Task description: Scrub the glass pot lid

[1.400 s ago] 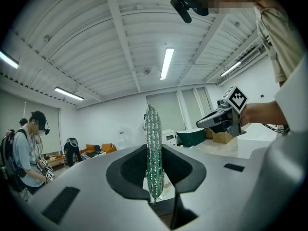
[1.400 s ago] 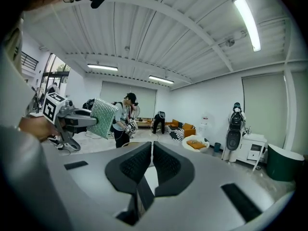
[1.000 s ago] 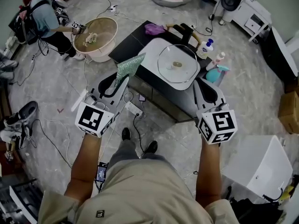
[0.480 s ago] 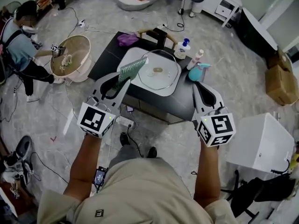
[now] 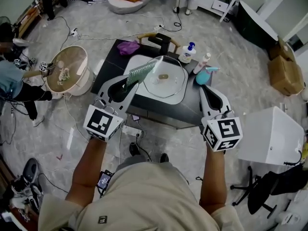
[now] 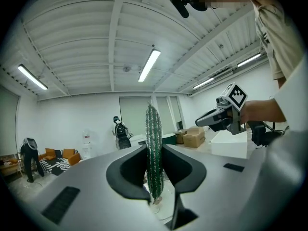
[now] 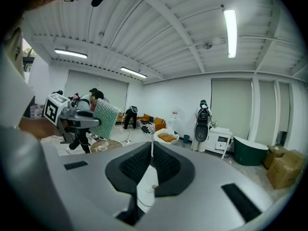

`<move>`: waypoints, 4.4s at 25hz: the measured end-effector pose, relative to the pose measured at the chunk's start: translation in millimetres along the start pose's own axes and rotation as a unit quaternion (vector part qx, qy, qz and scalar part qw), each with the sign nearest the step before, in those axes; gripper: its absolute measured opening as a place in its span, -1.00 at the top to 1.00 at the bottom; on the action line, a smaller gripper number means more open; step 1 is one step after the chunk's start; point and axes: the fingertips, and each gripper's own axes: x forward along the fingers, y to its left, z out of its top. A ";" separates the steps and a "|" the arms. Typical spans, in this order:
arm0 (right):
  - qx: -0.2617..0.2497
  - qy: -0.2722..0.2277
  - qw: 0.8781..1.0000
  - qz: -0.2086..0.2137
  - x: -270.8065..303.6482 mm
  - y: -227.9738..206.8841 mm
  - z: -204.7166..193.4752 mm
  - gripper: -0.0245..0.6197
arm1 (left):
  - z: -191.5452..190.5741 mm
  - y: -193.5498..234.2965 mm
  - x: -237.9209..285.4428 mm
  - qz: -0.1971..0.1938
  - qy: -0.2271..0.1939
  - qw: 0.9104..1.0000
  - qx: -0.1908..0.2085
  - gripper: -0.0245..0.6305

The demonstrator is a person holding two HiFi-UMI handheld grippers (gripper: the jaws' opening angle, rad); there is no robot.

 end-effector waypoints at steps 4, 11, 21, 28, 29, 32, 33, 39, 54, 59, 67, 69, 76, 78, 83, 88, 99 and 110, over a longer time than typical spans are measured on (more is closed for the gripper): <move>0.003 0.005 1.000 -0.013 12.3 8.2 1.3 0.84 | -2.7 16.5 3.6 -0.013 -0.004 1.000 -0.004 0.64; 0.003 0.009 0.999 -0.039 27.7 19.7 7.1 0.84 | -16.9 40.0 10.9 -0.040 -0.004 0.999 -0.002 0.64; 0.004 0.019 0.999 -0.028 74.8 5.4 5.3 0.84 | -38.1 60.1 49.0 -0.052 0.020 0.998 0.015 0.65; 0.012 0.024 0.999 0.022 146.3 -24.7 -6.3 0.84 | -77.5 79.9 100.3 -0.022 0.074 0.997 0.018 0.65; 0.013 0.027 0.999 0.027 154.0 -31.2 -8.1 0.84 | -82.5 81.1 109.3 -0.018 0.081 0.996 0.018 0.65; 0.013 0.040 0.998 0.041 175.6 -48.9 -17.5 0.84 | -99.1 87.6 135.4 -0.008 0.100 0.995 0.013 0.65; 0.014 0.045 0.998 0.044 182.9 -53.3 -21.8 0.84 | -106.4 90.7 142.5 -0.005 0.106 0.994 0.008 0.65; 0.022 0.073 0.995 0.057 214.9 -79.8 -52.4 0.84 | -156.4 100.5 182.6 0.007 0.142 0.990 -0.018 0.65; 0.061 0.141 0.987 0.055 254.8 -130.9 -149.4 0.84 | -283.3 96.5 261.7 0.022 0.228 0.971 -0.068 0.65; 0.072 0.157 0.984 0.052 261.7 -142.9 -176.5 0.84 | -323.8 92.5 283.2 0.024 0.255 0.963 -0.078 0.65; 0.092 0.181 0.978 0.051 264.9 -154.8 -216.9 0.84 | -383.9 84.1 305.1 0.036 0.305 0.947 -0.094 0.65; 0.097 0.188 0.976 0.051 263.5 -156.4 -226.8 0.84 | -394.4 80.8 307.8 0.041 0.316 0.943 -0.091 0.65; 0.107 0.199 0.973 0.048 263.1 -168.6 -249.8 0.84 | -418.5 72.4 320.6 0.054 0.339 0.935 -0.086 0.65; 0.109 0.201 0.972 0.047 262.1 -170.8 -254.1 0.84 | -423.9 68.4 323.3 0.053 0.344 0.933 -0.088 0.65; 0.115 0.205 0.971 0.044 257.7 -174.7 -261.7 0.84 | -433.8 52.5 331.6 0.038 0.350 0.931 -0.093 0.65; 0.121 0.208 0.970 0.037 252.1 -179.9 -268.8 0.84 | -432.2 27.1 347.0 0.011 0.344 0.933 -0.107 0.65; 0.133 0.210 0.968 0.021 241.4 -191.2 -278.8 0.84 | -419.4 -46.0 382.6 -0.059 0.332 0.935 -0.108 0.65; 0.136 0.214 0.967 0.020 246.3 -189.1 -283.6 0.84 | -424.7 -37.8 381.4 -0.059 0.331 0.935 -0.111 0.65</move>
